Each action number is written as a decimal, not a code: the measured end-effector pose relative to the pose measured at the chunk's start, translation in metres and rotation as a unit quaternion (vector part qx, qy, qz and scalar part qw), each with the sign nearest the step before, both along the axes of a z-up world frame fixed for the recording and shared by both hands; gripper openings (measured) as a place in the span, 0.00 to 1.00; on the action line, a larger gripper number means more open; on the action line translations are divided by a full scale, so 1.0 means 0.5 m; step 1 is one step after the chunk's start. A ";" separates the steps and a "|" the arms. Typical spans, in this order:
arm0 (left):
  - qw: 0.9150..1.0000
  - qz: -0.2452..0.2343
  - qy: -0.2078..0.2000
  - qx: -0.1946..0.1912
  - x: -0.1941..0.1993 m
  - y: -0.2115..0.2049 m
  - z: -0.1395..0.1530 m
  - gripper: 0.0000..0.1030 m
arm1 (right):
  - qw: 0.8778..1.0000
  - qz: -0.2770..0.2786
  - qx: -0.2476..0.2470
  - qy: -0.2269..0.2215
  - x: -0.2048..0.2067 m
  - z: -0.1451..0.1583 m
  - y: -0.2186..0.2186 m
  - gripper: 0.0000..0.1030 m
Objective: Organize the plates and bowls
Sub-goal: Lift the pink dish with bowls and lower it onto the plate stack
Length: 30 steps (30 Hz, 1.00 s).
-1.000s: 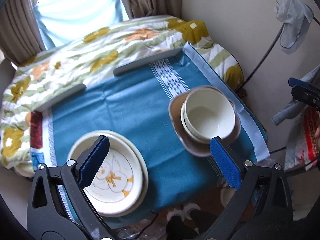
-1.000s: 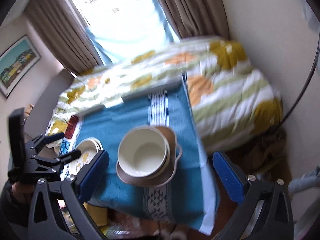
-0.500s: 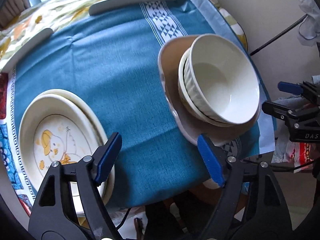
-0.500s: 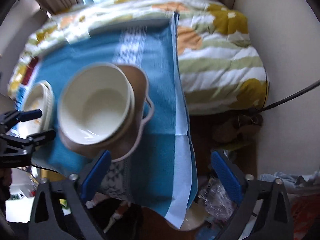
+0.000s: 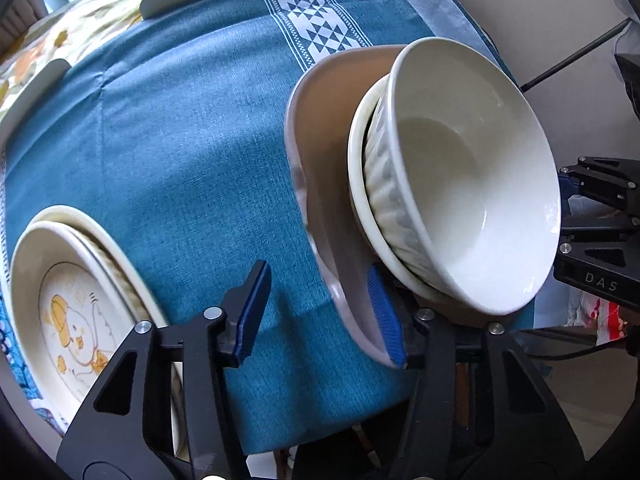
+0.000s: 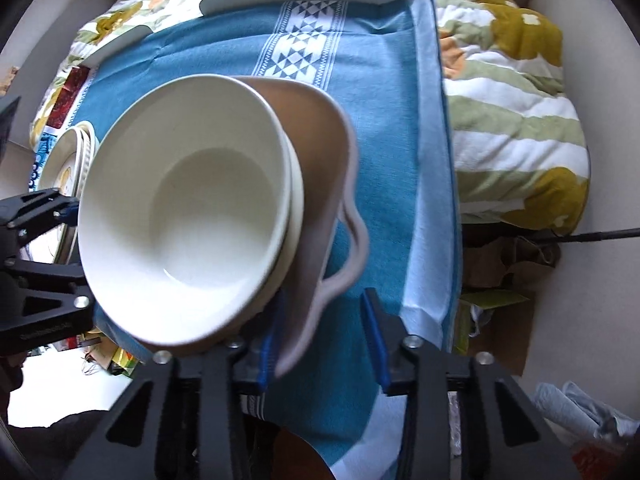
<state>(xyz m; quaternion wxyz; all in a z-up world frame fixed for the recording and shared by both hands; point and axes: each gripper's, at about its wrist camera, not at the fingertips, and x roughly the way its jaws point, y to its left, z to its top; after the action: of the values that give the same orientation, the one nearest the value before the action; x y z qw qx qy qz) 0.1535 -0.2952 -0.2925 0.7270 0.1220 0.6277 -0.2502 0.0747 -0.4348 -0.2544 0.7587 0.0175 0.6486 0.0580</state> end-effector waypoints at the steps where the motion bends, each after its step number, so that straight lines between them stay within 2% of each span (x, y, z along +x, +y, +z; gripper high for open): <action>1: 1.000 -0.001 0.002 -0.007 0.001 -0.001 -0.004 0.33 | 1.000 0.002 0.004 -0.008 0.001 -0.002 -0.001 0.31; 2: 1.000 -0.003 0.002 -0.012 0.000 -0.004 -0.007 0.31 | 1.000 0.005 0.008 -0.013 0.003 -0.006 0.000 0.30; 4: 1.000 -0.014 -0.006 -0.016 -0.006 -0.015 -0.013 0.18 | 0.999 0.013 0.018 -0.024 0.005 -0.011 0.001 0.26; 7: 0.999 -0.021 -0.017 -0.025 -0.014 -0.025 -0.018 0.10 | 0.998 0.037 0.024 -0.043 0.004 -0.016 0.014 0.16; 9: 0.999 -0.017 -0.024 -0.031 -0.016 -0.024 -0.020 0.10 | 0.997 0.046 0.022 -0.055 0.004 -0.020 0.025 0.12; 15: 0.998 -0.020 -0.043 -0.030 -0.029 -0.021 -0.017 0.10 | 0.995 0.042 0.032 -0.088 -0.002 -0.017 0.022 0.12; 20: 0.998 -0.015 -0.054 -0.026 -0.036 -0.024 -0.014 0.10 | 0.993 0.046 0.035 -0.100 0.000 -0.013 0.023 0.12; 26: 0.997 -0.003 -0.072 -0.028 -0.047 -0.012 0.013 0.10 | 0.991 0.060 0.034 -0.113 0.004 -0.002 0.025 0.12; 30: 0.996 0.008 -0.084 -0.032 -0.056 0.002 0.048 0.10 | 0.989 0.069 0.030 -0.126 0.010 0.032 0.038 0.12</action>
<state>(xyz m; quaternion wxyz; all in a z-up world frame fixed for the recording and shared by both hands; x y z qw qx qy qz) 0.1255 -0.2941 -0.2685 0.7829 0.1145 0.5566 -0.2534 0.0796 -0.4160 -0.2382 0.8274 -0.0123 0.5458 0.1313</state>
